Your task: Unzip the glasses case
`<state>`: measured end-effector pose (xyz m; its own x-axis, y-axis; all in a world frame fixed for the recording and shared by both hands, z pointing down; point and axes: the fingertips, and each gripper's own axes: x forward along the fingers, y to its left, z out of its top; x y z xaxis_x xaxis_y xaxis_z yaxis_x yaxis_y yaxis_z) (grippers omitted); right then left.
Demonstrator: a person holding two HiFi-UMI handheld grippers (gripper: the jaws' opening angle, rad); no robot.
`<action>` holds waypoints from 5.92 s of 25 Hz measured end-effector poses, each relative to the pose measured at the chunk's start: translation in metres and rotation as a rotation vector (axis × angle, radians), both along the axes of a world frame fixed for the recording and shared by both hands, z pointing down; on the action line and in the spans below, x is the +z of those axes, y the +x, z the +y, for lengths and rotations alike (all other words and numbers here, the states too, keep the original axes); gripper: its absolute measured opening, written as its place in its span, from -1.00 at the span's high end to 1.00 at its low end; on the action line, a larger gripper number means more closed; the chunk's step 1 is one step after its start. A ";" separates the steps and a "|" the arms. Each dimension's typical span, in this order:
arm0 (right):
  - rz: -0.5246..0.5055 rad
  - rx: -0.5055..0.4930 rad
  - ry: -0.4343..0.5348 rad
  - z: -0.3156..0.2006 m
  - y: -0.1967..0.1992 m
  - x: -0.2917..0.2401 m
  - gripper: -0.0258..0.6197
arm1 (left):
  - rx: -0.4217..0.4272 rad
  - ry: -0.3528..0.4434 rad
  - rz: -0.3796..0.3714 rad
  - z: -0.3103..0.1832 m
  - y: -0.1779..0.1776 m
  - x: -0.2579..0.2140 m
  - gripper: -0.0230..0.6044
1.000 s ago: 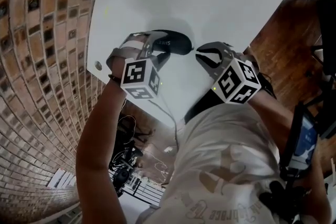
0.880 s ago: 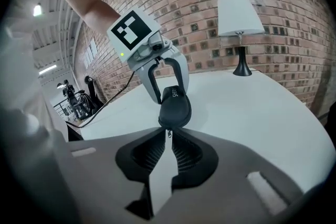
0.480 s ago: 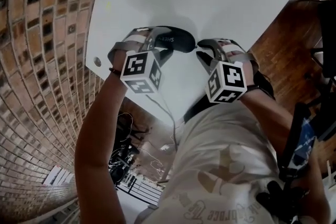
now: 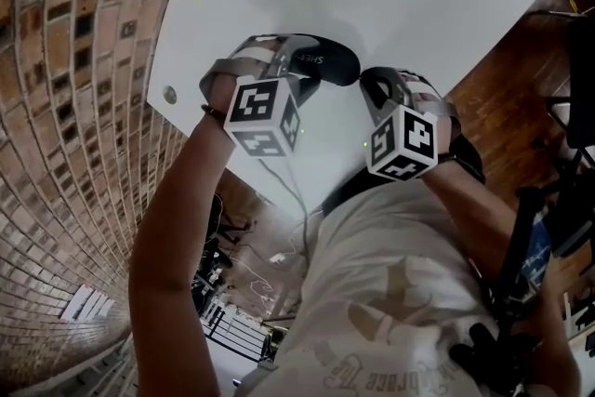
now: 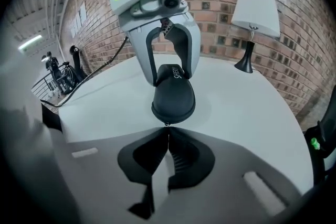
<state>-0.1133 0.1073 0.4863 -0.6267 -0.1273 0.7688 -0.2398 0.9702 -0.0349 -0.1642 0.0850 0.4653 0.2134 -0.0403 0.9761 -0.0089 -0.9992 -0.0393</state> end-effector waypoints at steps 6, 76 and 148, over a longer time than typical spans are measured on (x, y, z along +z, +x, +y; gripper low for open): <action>-0.011 -0.063 -0.032 0.000 0.004 -0.002 0.90 | 0.019 0.000 0.006 0.000 0.000 0.000 0.09; -0.064 -1.001 0.056 -0.078 -0.081 -0.013 0.90 | 0.424 0.110 0.008 0.023 0.037 -0.005 0.09; -0.236 -0.984 0.170 -0.106 -0.093 -0.037 0.90 | 0.317 0.168 -0.014 0.023 0.042 -0.005 0.05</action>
